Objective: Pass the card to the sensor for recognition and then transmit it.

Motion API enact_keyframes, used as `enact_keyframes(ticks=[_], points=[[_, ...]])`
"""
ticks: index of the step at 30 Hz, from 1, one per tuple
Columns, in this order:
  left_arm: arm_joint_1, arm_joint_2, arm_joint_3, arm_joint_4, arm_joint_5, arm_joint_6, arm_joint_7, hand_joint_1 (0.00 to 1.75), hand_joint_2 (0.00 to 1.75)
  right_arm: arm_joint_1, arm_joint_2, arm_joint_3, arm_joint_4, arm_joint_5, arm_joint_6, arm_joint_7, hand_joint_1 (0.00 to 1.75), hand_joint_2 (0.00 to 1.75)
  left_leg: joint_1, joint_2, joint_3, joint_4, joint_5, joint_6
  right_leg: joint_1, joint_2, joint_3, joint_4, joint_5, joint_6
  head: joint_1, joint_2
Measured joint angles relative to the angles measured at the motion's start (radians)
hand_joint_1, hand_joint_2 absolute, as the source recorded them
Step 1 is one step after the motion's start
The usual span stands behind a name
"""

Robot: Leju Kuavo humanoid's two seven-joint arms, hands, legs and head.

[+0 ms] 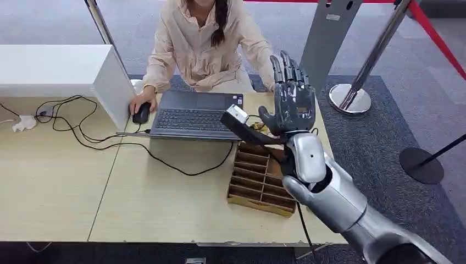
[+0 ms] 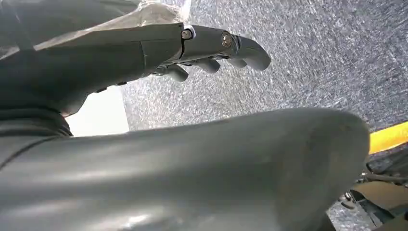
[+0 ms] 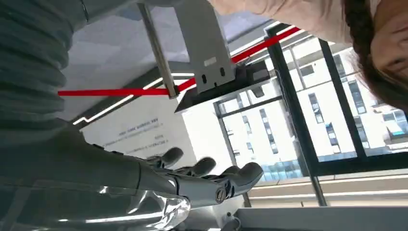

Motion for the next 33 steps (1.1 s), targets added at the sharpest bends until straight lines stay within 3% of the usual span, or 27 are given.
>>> enact_keyframes(ticks=[3, 6, 11, 14, 17, 25, 33], points=[[0.005, 0.000, 0.000, 0.000, 0.005, 0.000, 0.000, 0.00, 0.00, 0.070, -0.022, -0.029, -0.096, 0.014, 0.009, 0.000, 0.00, 1.75, 0.000, 0.001, 0.000, 0.000, 0.000, 0.000, 0.000, 0.000, 0.000, 0.000, 0.000, 0.000, -0.001, 0.000], [0.005, -0.001, 0.001, 0.000, 0.011, 0.008, 0.001, 0.00, 0.00, 0.155, -0.044, -0.057, -0.162, 0.004, -0.041, 0.000, 0.00, 1.75, -0.001, 0.001, 0.000, 0.000, 0.000, 0.000, 0.000, 0.000, 0.000, 0.000, 0.000, 0.000, 0.000, 0.000], [0.006, -0.006, 0.003, 0.000, 0.023, 0.014, 0.016, 0.00, 0.00, 0.282, -0.067, -0.103, -0.205, -0.119, -0.231, -0.003, 0.00, 1.75, -0.001, 0.001, 0.000, 0.000, 0.000, 0.000, -0.001, 0.000, 0.000, 0.000, 0.000, 0.000, 0.000, 0.000], [0.006, -0.007, 0.003, 0.000, 0.032, 0.018, 0.030, 0.00, 0.00, 0.353, -0.076, -0.130, -0.209, -0.281, -0.387, -0.050, 0.00, 1.75, -0.001, 0.001, 0.000, 0.000, 0.000, 0.000, -0.001, 0.000, 0.000, -0.001, 0.000, 0.000, 0.000, 0.000], [0.006, -0.008, 0.005, 0.000, 0.035, 0.022, 0.036, 0.00, 0.00, 0.418, -0.081, -0.155, -0.207, -0.376, -0.470, -0.092, 0.00, 1.75, 0.000, 0.001, 0.000, 0.000, 0.000, 0.000, -0.001, 0.000, 0.000, 0.000, 0.000, 0.000, -0.001, 0.000], [0.006, -0.013, 0.010, 0.000, 0.042, 0.027, 0.041, 0.00, 0.00, 0.532, -0.085, -0.209, -0.166, -0.486, -0.519, -0.133, 0.00, 1.75, 0.000, 0.001, -0.001, 0.000, 0.000, 0.000, 0.000, 0.000, 0.000, 0.000, 0.000, 0.000, -0.001, 0.000], [0.006, -0.014, 0.010, 0.000, 0.043, 0.030, 0.040, 0.00, 0.00, 0.596, -0.065, -0.283, -0.098, -0.563, -0.522, -0.249, 0.00, 1.75, 0.000, 0.001, -0.001, 0.000, 0.000, 0.000, 0.000, 0.000, 0.000, 0.000, 0.000, 0.000, -0.001, 0.000]])
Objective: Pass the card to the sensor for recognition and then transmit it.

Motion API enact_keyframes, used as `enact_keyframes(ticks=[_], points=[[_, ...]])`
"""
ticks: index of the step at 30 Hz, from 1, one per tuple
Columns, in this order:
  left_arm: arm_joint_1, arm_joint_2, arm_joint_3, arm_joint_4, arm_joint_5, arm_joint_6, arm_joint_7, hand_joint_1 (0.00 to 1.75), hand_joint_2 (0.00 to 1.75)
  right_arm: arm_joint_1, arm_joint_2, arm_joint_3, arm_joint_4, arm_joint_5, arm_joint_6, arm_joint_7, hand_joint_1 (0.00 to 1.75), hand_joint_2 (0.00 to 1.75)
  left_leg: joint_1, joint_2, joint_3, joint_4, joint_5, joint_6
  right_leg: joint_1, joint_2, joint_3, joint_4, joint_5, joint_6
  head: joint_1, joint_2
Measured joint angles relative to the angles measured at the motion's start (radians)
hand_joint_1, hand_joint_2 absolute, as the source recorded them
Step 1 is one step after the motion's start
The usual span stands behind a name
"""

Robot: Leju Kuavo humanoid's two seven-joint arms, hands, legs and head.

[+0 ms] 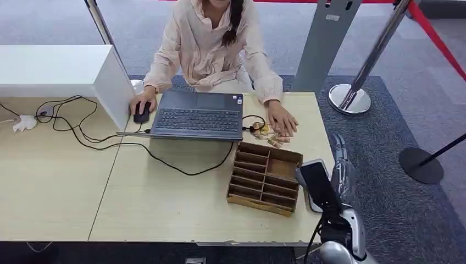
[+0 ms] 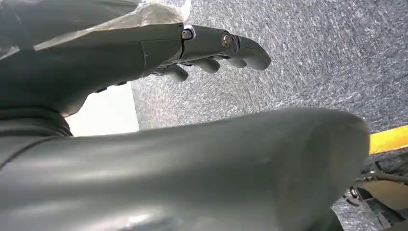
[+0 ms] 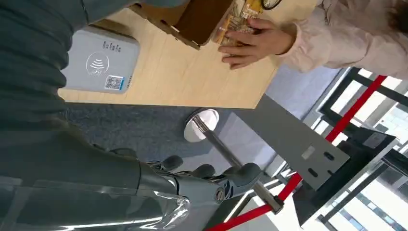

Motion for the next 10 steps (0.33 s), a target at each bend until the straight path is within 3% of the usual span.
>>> enact_keyframes(ticks=[10], points=[[0.000, 0.000, 0.000, 0.000, 0.000, 0.001, 0.008, 0.00, 0.00, 0.040, 0.058, -0.059, 0.080, -0.081, 0.000, -0.085, 0.00, 1.75, 0.000, 0.000, 0.000, 0.000, 0.000, 0.000, 0.000, 0.000, 0.000, 0.000, 0.000, 0.000, 0.000, 0.000]])
